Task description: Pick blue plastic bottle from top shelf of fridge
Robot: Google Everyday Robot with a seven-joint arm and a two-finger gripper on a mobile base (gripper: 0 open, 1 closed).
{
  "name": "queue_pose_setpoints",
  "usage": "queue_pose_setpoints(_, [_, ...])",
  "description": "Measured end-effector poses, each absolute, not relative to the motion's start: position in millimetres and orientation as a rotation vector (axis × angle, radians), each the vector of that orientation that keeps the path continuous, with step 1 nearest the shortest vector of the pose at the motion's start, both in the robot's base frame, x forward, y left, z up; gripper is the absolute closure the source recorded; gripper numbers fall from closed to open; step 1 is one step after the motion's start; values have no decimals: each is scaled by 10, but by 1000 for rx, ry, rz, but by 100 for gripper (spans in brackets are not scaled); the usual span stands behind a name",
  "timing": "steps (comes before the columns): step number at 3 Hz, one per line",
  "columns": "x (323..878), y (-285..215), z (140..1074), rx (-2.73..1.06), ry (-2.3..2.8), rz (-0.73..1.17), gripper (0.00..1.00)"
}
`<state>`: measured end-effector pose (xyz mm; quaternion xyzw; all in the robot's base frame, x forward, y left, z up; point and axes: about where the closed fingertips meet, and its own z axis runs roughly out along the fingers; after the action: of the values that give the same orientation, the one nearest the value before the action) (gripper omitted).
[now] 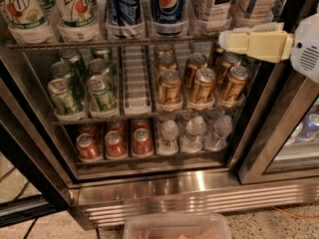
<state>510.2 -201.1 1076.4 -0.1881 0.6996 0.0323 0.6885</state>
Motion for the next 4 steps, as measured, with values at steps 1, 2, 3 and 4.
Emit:
queue_pose_setpoints(1, [5193,-1966,10837,-417,1534,64,18])
queue_pose_setpoints(2, [5286,-1967,10862,-404,1513,43,26])
queue_pose_setpoints(3, [5357,-2006,10850,-388,1505,21,24])
queue_pose_setpoints(4, [5417,-2038,10838,-373,1499,6,30])
